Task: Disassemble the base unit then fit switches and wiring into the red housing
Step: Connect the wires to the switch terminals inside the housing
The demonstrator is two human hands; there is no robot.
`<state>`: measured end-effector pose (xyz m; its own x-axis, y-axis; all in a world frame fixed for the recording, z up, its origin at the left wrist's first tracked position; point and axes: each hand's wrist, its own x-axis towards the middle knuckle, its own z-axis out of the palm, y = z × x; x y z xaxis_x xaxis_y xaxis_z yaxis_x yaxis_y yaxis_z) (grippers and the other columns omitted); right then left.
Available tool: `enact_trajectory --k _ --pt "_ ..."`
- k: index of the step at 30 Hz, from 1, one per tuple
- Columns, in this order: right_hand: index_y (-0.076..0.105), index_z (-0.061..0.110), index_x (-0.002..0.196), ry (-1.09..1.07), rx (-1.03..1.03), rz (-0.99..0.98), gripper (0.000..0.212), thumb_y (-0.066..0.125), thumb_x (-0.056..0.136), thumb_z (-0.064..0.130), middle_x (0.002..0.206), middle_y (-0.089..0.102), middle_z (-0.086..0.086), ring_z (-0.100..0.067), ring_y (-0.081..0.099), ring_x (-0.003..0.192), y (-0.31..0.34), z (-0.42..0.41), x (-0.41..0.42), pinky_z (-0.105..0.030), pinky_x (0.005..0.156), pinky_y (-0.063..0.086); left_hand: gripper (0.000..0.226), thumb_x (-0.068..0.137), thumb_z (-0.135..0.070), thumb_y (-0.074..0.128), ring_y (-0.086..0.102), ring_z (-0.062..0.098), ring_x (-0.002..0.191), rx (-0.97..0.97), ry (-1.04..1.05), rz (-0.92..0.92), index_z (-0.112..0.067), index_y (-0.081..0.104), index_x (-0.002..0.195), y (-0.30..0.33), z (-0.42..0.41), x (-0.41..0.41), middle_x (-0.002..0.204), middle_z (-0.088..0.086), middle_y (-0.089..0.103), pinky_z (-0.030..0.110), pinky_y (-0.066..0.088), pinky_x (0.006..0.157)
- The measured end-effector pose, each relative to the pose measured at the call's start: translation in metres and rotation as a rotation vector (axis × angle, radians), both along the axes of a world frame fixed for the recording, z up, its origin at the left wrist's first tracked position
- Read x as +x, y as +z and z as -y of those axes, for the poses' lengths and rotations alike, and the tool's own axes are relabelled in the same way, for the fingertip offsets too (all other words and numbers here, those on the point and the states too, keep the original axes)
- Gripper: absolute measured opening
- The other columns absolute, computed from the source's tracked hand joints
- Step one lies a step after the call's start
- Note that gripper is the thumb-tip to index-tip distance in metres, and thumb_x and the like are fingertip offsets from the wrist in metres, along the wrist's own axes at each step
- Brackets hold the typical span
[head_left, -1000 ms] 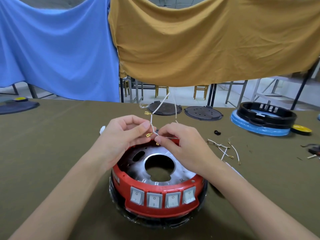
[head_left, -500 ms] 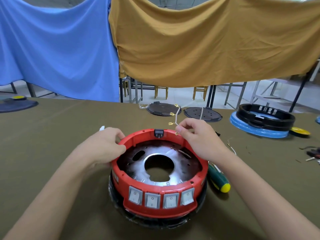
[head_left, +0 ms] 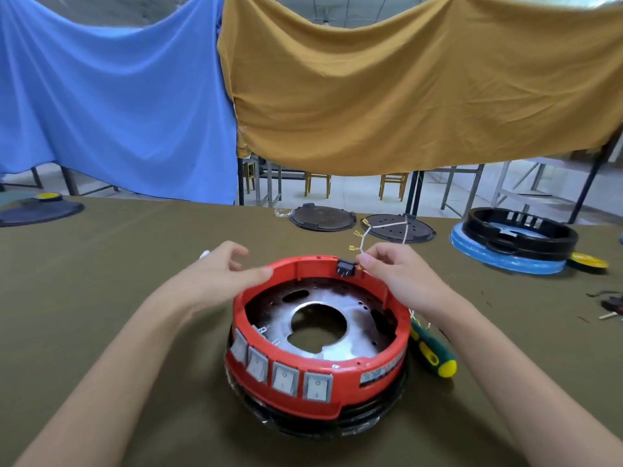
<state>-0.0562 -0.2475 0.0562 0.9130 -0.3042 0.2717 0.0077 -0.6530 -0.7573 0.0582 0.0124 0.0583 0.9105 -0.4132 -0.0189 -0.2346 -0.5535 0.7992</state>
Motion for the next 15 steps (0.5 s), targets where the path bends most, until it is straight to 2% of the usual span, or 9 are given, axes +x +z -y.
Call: enact_trajectory --k 2,3,4,6,8,10,13,15 --pt "0.064 0.011 0.086 -0.009 -0.007 0.006 0.03 0.054 0.099 0.037 0.078 0.062 -0.005 -0.012 0.054 0.071 -0.001 0.002 0.002 -0.032 0.072 0.043 0.041 0.084 -0.048 0.072 0.065 0.012 0.099 0.227 -0.078 -0.077 -0.029 0.055 0.116 0.004 -0.01 -0.004 0.112 -0.007 0.062 0.032 0.056 0.074" --pt "0.064 0.01 0.086 -0.007 -0.017 0.002 0.031 0.053 0.099 0.037 0.077 0.061 -0.005 -0.012 0.053 0.071 -0.002 0.002 0.003 -0.032 0.072 0.043 0.033 0.085 -0.042 0.072 0.068 0.01 0.09 0.271 -0.118 -0.107 -0.029 0.058 0.112 0.004 -0.012 -0.006 0.107 -0.006 0.067 0.029 0.056 0.064" --pt "0.064 0.01 0.086 -0.002 -0.03 -0.001 0.031 0.053 0.099 0.037 0.077 0.061 -0.003 -0.012 0.053 0.071 -0.002 0.001 0.004 -0.033 0.073 0.044 0.024 0.086 -0.032 0.071 0.07 0.01 0.079 0.263 -0.135 -0.106 -0.027 0.061 0.108 0.003 -0.011 -0.007 0.102 -0.004 0.07 0.026 0.054 0.057" --pt "0.064 0.012 0.083 -0.01 -0.036 0.007 0.03 0.053 0.099 0.036 0.075 0.064 0.0 -0.011 0.055 0.069 -0.002 0.003 0.004 -0.034 0.072 0.045 0.017 0.087 -0.011 0.064 0.068 0.012 0.061 0.129 -0.089 -0.016 -0.019 0.067 0.101 0.0 -0.005 -0.002 0.094 0.003 0.074 0.025 0.051 0.051" --pt "0.064 0.015 0.08 -0.047 0.004 0.038 0.03 0.053 0.099 0.036 0.071 0.066 0.003 -0.007 0.055 0.061 0.001 0.006 0.004 -0.032 0.066 0.044 0.02 0.086 -0.001 0.065 0.067 0.013 0.061 -0.072 0.013 0.126 -0.019 0.07 0.093 0.0 0.0 0.005 0.088 0.005 0.075 0.025 0.052 0.057" --pt "0.064 0.014 0.08 -0.086 0.081 0.081 0.03 0.053 0.099 0.035 0.07 0.067 0.004 -0.003 0.056 0.057 0.004 0.009 0.004 -0.028 0.064 0.043 0.019 0.084 -0.003 0.074 0.067 0.008 0.07 -0.201 0.052 0.265 -0.022 0.071 0.09 0.0 0.002 0.011 0.088 0.0 0.074 0.026 0.049 0.07" --pt "0.064 0.014 0.08 -0.142 0.082 0.126 0.029 0.053 0.098 0.034 0.078 0.07 -0.001 -0.012 0.06 0.07 0.005 0.009 0.005 -0.033 0.069 0.046 0.012 0.087 -0.014 0.076 0.07 0.004 0.077 -0.335 -0.033 0.213 -0.017 0.071 0.098 -0.006 0.013 0.01 0.094 0.001 0.076 0.021 0.051 0.076" --pt "0.064 0.016 0.081 -0.124 0.059 0.113 0.028 0.052 0.099 0.034 0.09 0.07 -0.009 -0.022 0.063 0.081 0.002 0.006 0.004 -0.039 0.079 0.049 0.017 0.09 -0.022 0.072 0.072 0.01 0.093 -0.405 -0.059 0.119 -0.017 0.069 0.105 -0.006 0.017 0.007 0.105 0.003 0.075 0.026 0.056 0.084"
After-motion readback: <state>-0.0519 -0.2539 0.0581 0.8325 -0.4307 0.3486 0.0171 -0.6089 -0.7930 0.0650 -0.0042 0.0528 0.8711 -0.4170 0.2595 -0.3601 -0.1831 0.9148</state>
